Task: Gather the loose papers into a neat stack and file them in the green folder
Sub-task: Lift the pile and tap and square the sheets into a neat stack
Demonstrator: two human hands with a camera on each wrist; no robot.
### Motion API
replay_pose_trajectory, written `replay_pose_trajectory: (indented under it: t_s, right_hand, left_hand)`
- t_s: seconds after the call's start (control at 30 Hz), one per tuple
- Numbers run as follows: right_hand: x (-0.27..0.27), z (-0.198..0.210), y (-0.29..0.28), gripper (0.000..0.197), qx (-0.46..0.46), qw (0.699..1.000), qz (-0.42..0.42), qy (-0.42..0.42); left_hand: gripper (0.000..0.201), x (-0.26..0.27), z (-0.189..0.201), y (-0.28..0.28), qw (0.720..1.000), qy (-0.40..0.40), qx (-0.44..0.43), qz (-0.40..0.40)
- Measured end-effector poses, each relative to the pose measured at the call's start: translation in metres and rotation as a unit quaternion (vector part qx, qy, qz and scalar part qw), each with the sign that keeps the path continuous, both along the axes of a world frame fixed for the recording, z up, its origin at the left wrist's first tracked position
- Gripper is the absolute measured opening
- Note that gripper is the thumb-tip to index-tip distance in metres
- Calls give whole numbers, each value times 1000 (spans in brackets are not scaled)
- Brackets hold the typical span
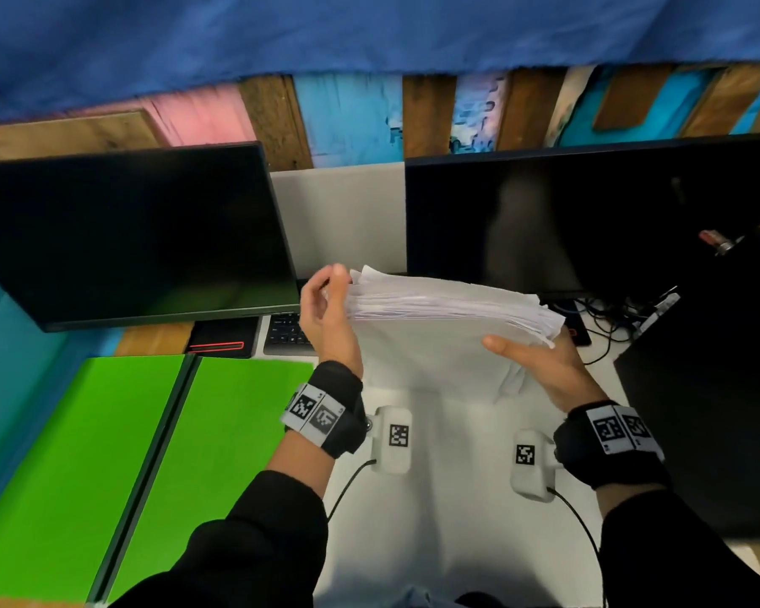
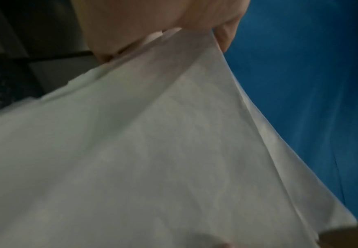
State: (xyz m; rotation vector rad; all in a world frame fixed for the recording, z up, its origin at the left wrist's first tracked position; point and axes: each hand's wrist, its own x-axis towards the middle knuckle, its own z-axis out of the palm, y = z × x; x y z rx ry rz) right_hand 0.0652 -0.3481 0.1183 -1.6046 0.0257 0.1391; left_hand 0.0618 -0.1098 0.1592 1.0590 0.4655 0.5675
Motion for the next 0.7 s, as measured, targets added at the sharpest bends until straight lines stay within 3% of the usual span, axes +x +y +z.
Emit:
replay_pose_trajectory:
  t_s: [0.07, 0.13, 0.23, 0.33, 0.47, 0.57, 0.7]
  right_hand:
    - [0, 2, 1, 70, -17, 1000, 13, 4]
    - [0, 10, 3, 56, -22, 999, 30, -20]
    - [0, 16, 2, 54, -6, 998, 47, -50]
    - [0, 16, 4, 47, 1, 999, 16, -33]
    - [1, 17, 10, 34, 20, 999, -2, -27]
    - [3, 21, 16, 20, 32, 996, -81, -36]
    - [5, 51, 22, 9, 113, 975, -175, -75]
  left_hand:
    - [36, 3, 5, -8, 1000, 1, 27, 2]
    - [26, 7, 8, -16, 996, -2, 84, -16]
    - [30, 13, 9, -18, 993, -4, 117, 3]
    - [29, 10, 15, -22, 986, 4, 164, -37]
    - [37, 9, 15, -19, 990, 26, 122, -65]
    - [35, 1, 16, -20, 971, 30, 182, -153]
    - [46, -6, 20, -11, 948, 12, 219, -231]
